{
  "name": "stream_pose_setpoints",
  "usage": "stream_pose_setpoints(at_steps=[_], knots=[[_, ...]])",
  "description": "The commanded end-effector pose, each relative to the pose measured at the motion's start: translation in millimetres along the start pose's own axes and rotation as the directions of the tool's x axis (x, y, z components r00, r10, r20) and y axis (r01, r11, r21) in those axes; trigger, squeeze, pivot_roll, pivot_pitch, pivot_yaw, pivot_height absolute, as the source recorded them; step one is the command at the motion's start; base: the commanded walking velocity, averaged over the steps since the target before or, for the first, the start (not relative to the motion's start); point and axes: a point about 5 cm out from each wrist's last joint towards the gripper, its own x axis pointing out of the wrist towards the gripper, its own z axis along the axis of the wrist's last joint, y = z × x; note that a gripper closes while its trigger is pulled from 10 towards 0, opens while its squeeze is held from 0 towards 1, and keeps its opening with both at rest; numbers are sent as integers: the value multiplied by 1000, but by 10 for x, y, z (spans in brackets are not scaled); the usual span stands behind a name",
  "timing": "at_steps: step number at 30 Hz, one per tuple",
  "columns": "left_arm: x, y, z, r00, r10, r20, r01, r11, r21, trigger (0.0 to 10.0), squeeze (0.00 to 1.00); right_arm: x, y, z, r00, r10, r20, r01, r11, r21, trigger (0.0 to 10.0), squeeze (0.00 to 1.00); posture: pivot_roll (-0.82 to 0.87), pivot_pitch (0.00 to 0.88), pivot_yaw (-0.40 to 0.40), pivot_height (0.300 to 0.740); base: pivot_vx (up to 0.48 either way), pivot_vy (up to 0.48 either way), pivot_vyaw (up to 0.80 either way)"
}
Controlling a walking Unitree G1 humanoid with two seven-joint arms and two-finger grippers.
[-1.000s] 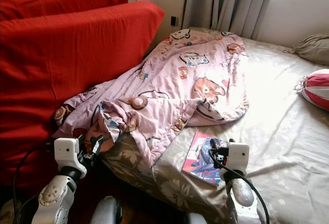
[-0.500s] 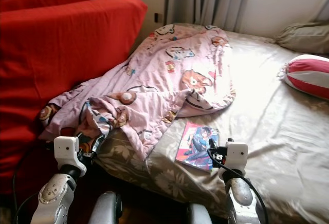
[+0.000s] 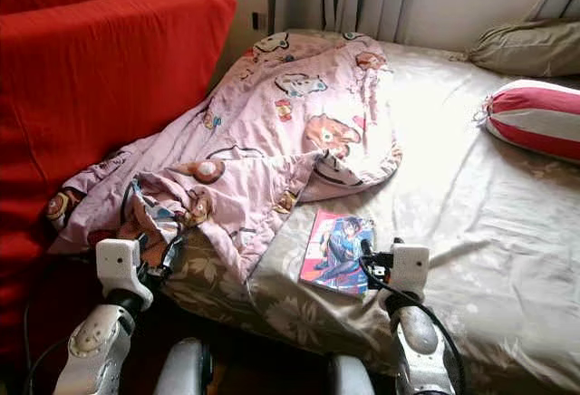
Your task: Clean up the room
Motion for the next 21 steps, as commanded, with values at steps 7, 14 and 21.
stream_pose_setpoints(at_steps=[7, 14, 21], knots=[[120, 8, 73, 999, -39, 2, 39, 999, 20, 10000, 0, 139, 109, 141, 998, 47, 44, -49, 998, 33, 10000, 0, 72, 119, -10, 589, 0, 0, 0], [129, -7, 88, 999, -29, 15, 29, 1000, 1, 10000, 0, 120, 65, 156, 997, 35, 62, -37, 999, 29, 10000, 0, 61, 112, -16, 589, 0, 0, 0], [242, 26, 178, 999, -22, 34, 22, 1000, -9, 10000, 0, 150, 61, 273, 993, 39, 114, -43, 999, 32, 10000, 0, 29, 129, 2, 589, 0, 0, 0]])
